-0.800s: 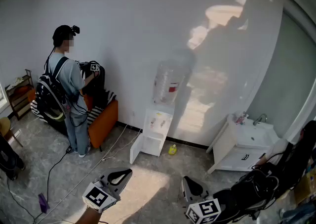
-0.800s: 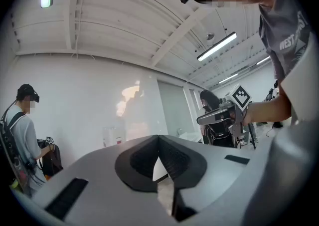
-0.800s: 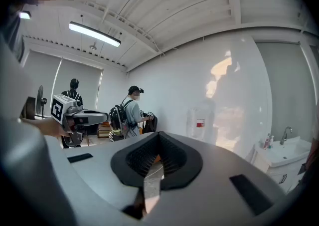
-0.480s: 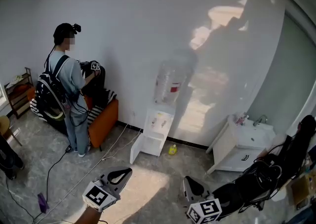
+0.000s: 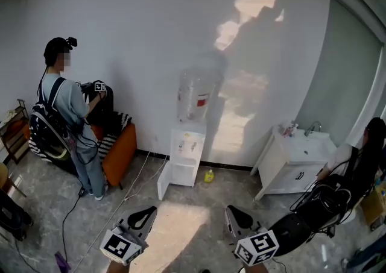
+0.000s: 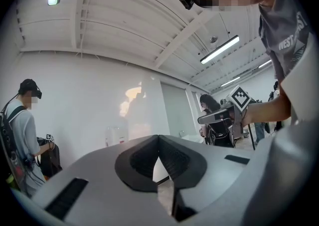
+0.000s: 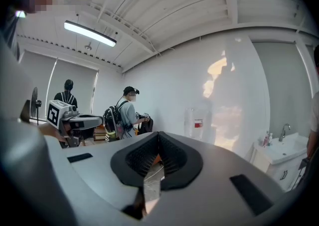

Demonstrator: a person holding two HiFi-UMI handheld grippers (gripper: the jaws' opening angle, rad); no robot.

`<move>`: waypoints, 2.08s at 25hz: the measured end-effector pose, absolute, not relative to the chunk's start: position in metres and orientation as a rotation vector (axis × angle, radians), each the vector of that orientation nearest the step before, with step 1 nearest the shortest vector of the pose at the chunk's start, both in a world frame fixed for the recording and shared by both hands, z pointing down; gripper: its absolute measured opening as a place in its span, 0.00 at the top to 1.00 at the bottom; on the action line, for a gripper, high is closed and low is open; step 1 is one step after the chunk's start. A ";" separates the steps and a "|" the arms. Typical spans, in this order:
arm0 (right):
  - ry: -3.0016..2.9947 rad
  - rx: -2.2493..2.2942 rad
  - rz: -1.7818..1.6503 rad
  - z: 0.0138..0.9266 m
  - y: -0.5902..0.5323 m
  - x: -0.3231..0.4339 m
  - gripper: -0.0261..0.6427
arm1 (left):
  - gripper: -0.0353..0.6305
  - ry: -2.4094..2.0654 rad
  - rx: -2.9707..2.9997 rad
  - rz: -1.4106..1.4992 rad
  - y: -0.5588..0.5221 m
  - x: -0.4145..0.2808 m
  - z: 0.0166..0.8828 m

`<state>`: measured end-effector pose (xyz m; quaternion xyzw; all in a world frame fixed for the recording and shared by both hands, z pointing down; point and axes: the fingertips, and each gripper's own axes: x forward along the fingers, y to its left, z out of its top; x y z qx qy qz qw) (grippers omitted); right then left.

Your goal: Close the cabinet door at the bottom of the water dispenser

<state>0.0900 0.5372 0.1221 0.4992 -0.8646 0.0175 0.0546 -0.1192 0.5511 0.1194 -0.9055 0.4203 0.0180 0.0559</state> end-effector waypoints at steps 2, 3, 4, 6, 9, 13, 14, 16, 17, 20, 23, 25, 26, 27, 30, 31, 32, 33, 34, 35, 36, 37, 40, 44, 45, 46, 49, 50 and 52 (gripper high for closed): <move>-2.627 1.518 0.080 0.126 0.527 0.093 0.92 | 0.92 1.293 -2.756 0.058 0.545 -0.119 0.126; -2.623 1.518 0.084 0.128 0.523 0.095 0.92 | 0.92 1.301 -2.760 0.055 0.541 -0.117 0.130; -2.618 1.518 0.084 0.130 0.518 0.098 0.92 | 0.92 1.307 -2.764 0.048 0.537 -0.114 0.135; -2.617 1.512 0.084 0.136 0.506 0.106 0.92 | 0.92 1.318 -2.764 0.031 0.529 -0.107 0.143; -2.633 1.483 0.091 0.148 0.482 0.118 0.92 | 0.92 1.363 -2.745 0.016 0.514 -0.098 0.153; -2.684 1.404 0.079 0.158 0.448 0.126 0.92 | 0.92 1.459 -2.710 -0.011 0.492 -0.091 0.165; -2.697 1.386 0.077 0.159 0.439 0.128 0.92 | 0.92 1.476 -2.704 -0.032 0.485 -0.088 0.167; -2.720 1.357 0.069 0.159 0.417 0.136 0.92 | 0.92 1.496 -2.685 -0.066 0.467 -0.080 0.163; -2.730 1.344 0.061 0.157 0.404 0.139 0.92 | 0.92 1.503 -2.669 -0.073 0.457 -0.076 0.159; -2.756 1.310 0.075 0.159 0.372 0.148 0.92 | 0.92 1.516 -2.615 -0.084 0.434 -0.065 0.154; -2.776 1.270 0.112 0.168 0.358 0.154 0.92 | 0.92 1.556 -2.611 -0.128 0.427 -0.055 0.160; -2.791 1.248 0.104 0.166 0.348 0.157 0.92 | 0.92 1.578 -2.607 -0.161 0.420 -0.052 0.157; -2.797 1.234 0.084 0.164 0.341 0.160 0.92 | 0.92 1.587 -2.598 -0.170 0.415 -0.050 0.154; -2.804 1.218 0.056 0.159 0.332 0.164 0.92 | 0.92 1.600 -2.582 -0.169 0.409 -0.047 0.151; -2.817 1.193 -0.018 0.148 0.309 0.178 0.92 | 0.92 1.627 -2.525 -0.124 0.391 -0.034 0.146; -2.821 1.202 -0.011 0.153 0.308 0.182 0.92 | 0.92 1.617 -2.521 -0.110 0.388 -0.031 0.146; -2.822 1.213 0.016 0.163 0.312 0.184 0.92 | 0.92 1.598 -2.522 -0.110 0.388 -0.028 0.148; -2.819 1.218 0.049 0.173 0.317 0.186 0.92 | 0.92 1.584 -2.528 -0.124 0.390 -0.026 0.150; -2.814 1.217 0.067 0.178 0.319 0.188 0.92 | 0.92 1.579 -2.534 -0.142 0.390 -0.024 0.153; -2.811 1.217 0.066 0.178 0.316 0.191 0.92 | 0.92 1.578 -2.536 -0.154 0.387 -0.023 0.153; -2.810 1.221 0.058 0.175 0.311 0.194 0.92 | 0.92 1.574 -2.534 -0.158 0.381 -0.021 0.151; -2.809 1.229 0.053 0.171 0.305 0.198 0.92 | 0.92 1.569 -2.533 -0.157 0.375 -0.019 0.150; -2.798 1.252 0.069 0.173 0.293 0.205 0.92 | 0.92 1.553 -2.548 -0.156 0.360 -0.014 0.152; -2.786 1.274 0.078 0.178 0.279 0.207 0.92 | 0.92 1.543 -2.561 -0.139 0.337 -0.015 0.155; -2.784 1.278 0.079 0.179 0.275 0.206 0.92 | 0.92 1.543 -2.565 -0.140 0.331 -0.017 0.156; -2.780 1.282 0.079 0.180 0.272 0.205 0.92 | 0.92 1.540 -2.570 -0.142 0.324 -0.019 0.158; -2.765 1.302 0.081 0.184 0.258 0.201 0.92 | 0.92 1.508 -2.578 -0.144 0.298 -0.025 0.161; -2.758 1.311 0.085 0.186 0.252 0.199 0.92 | 0.92 1.490 -2.575 -0.147 0.289 -0.028 0.162; -2.744 1.328 0.094 0.188 0.239 0.195 0.92 | 0.92 1.458 -2.577 -0.154 0.270 -0.033 0.163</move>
